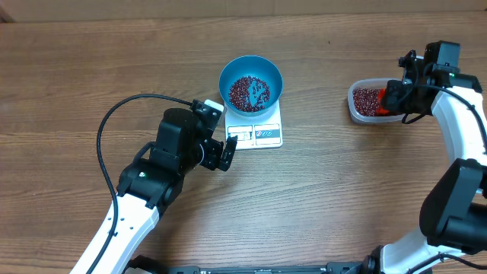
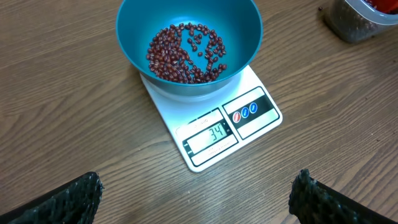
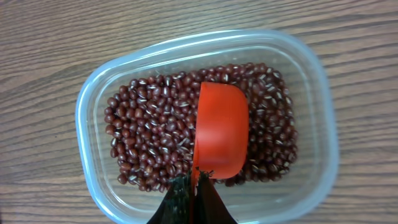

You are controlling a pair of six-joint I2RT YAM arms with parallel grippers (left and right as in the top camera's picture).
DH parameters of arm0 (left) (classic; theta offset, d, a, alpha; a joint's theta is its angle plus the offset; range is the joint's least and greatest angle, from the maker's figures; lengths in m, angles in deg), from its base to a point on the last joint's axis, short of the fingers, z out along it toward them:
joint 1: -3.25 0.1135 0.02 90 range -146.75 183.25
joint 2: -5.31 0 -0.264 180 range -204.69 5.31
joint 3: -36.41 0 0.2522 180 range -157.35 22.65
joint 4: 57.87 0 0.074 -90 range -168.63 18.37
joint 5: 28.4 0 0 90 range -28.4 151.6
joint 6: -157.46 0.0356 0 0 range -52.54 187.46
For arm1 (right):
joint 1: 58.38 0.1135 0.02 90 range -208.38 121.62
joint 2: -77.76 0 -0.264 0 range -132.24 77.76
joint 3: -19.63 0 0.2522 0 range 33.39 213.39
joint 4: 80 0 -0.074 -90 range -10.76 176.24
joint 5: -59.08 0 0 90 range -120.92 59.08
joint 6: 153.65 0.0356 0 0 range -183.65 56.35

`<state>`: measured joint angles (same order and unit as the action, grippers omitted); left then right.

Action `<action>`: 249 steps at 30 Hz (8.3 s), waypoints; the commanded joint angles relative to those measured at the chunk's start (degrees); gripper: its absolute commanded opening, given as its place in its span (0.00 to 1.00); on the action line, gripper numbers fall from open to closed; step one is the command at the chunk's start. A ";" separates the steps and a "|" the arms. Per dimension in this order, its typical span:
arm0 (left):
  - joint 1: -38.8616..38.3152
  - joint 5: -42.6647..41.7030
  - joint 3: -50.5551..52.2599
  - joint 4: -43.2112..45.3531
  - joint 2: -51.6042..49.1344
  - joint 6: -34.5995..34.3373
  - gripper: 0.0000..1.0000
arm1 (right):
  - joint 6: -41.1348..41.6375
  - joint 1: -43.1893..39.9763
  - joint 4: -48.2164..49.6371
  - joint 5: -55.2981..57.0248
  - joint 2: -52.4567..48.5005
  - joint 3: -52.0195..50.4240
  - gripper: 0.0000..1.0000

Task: Scoop item into bowl and weigh 150g on scale
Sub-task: 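Dip the red scoop into the beans with the right gripper, then lift the filled scoop and move it over the teal bowl, then tip the scoop to pour beans into the teal bowl, then carry the empty scoop back right to the bean tub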

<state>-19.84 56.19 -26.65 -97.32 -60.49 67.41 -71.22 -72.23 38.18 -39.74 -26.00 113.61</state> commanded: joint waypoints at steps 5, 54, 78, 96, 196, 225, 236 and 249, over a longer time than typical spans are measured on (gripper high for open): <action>0.22 -0.37 0.35 0.00 -0.22 -0.59 0.99 | -0.44 0.00 -0.59 -5.97 -3.04 -0.35 0.04; 0.22 -0.37 0.33 0.00 -0.22 -0.59 0.99 | -0.11 -19.15 -4.39 -47.84 -8.28 -0.35 0.04; 0.22 -0.37 0.33 0.00 -0.22 -0.59 1.00 | -4.98 -22.67 -8.94 -59.95 -8.26 -0.35 0.04; 0.22 -0.37 0.35 0.00 -0.22 -0.59 1.00 | -7.48 -13.90 -10.47 -71.91 -8.24 -0.35 0.04; 0.22 -0.37 0.35 0.00 -0.22 -0.59 1.00 | -3.04 48.02 10.40 23.34 -0.02 13.29 0.04; 0.22 -0.37 0.33 0.00 -0.22 -0.59 0.99 | 0.61 32.92 7.63 -14.64 3.30 13.29 0.04; 0.22 -0.37 0.35 0.00 -0.22 -0.59 1.00 | 0.76 21.03 3.06 -35.15 4.44 13.29 0.04; 0.22 -0.37 0.35 0.00 -0.22 -0.59 0.99 | 2.01 10.19 -0.76 -41.42 4.44 13.29 0.04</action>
<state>-19.84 56.19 -26.54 -97.34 -60.51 67.41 -69.67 -58.87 38.16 -78.51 -23.33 125.09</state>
